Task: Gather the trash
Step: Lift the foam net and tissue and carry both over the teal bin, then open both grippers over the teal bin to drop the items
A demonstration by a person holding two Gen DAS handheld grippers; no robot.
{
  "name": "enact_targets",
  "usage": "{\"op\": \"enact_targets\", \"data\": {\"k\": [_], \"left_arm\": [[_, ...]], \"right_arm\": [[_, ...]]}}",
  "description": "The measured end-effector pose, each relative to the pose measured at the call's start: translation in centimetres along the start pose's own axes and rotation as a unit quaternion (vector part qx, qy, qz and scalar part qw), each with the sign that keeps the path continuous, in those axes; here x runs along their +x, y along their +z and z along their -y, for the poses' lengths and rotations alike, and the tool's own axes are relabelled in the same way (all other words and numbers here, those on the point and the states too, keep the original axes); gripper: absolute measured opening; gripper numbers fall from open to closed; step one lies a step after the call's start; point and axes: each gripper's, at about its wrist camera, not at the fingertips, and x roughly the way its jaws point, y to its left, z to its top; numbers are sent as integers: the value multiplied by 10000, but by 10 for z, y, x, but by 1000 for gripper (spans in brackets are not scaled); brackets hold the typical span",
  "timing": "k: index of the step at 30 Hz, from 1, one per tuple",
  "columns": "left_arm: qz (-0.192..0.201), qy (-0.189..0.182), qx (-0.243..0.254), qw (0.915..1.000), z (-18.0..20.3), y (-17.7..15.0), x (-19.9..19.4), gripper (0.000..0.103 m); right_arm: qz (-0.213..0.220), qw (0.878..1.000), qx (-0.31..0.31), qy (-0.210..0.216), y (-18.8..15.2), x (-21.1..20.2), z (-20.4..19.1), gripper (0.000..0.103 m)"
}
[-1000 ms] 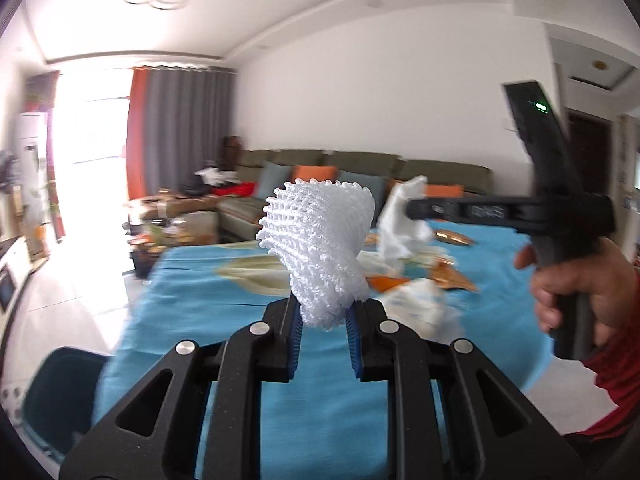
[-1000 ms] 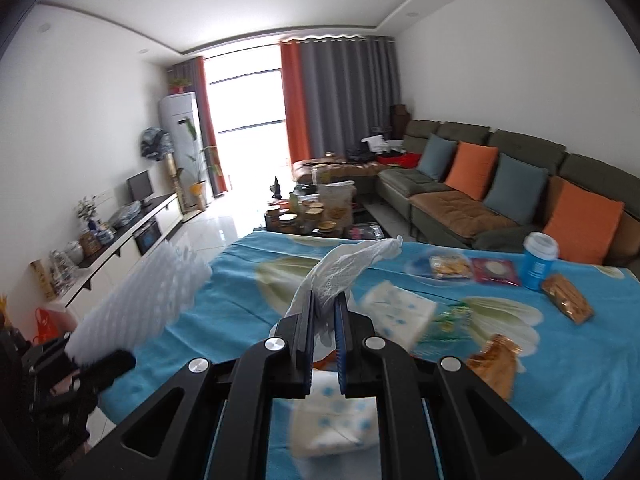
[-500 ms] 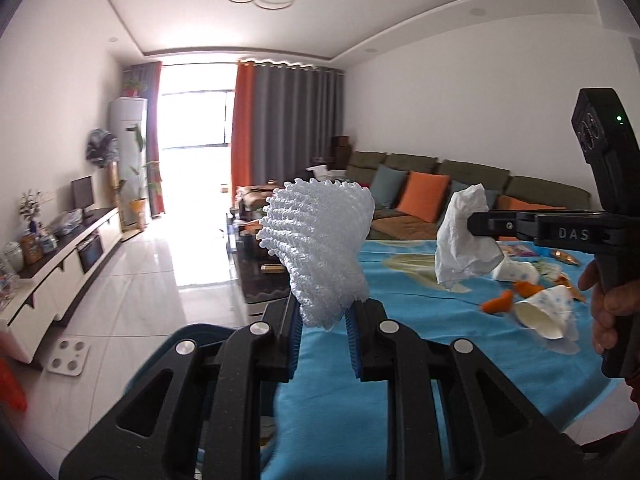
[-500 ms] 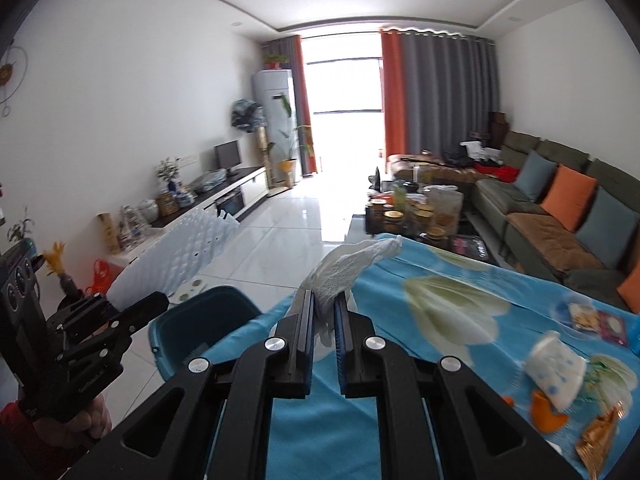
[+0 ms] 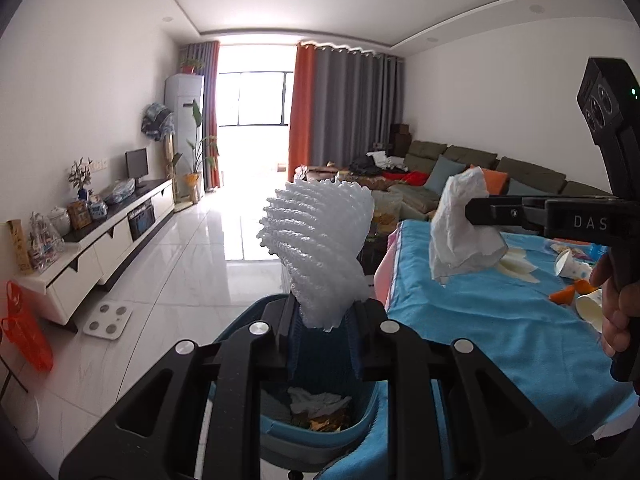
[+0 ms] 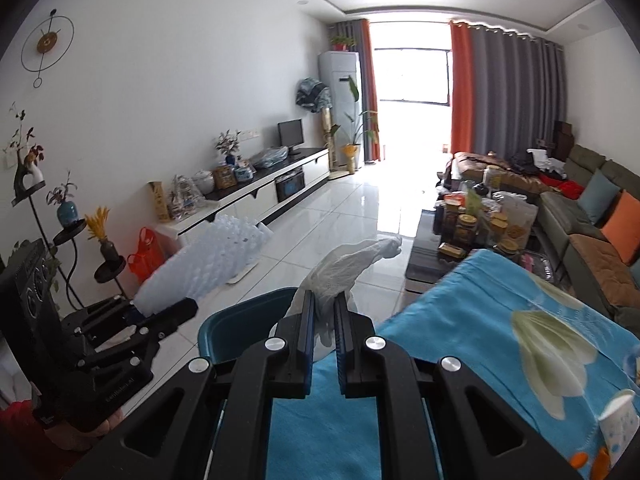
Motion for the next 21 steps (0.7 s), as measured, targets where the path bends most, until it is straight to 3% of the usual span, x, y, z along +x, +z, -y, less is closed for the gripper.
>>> {"op": "enact_targets", "data": {"k": [9, 15, 21], "left_arm": [[-886, -6, -710, 9935, -25, -26, 41, 20], [-1458, -130, -1312, 9805, -40, -48, 72, 21], [-1689, -164, -1455, 9747, -43, -56, 91, 21]], "right_arm": [[-727, 9965, -207, 369, -2, 61, -22, 8], [-1226, 9910, -202, 500, -11, 97, -25, 8], [-1562, 9857, -282, 566, -12, 122, -32, 9]]}}
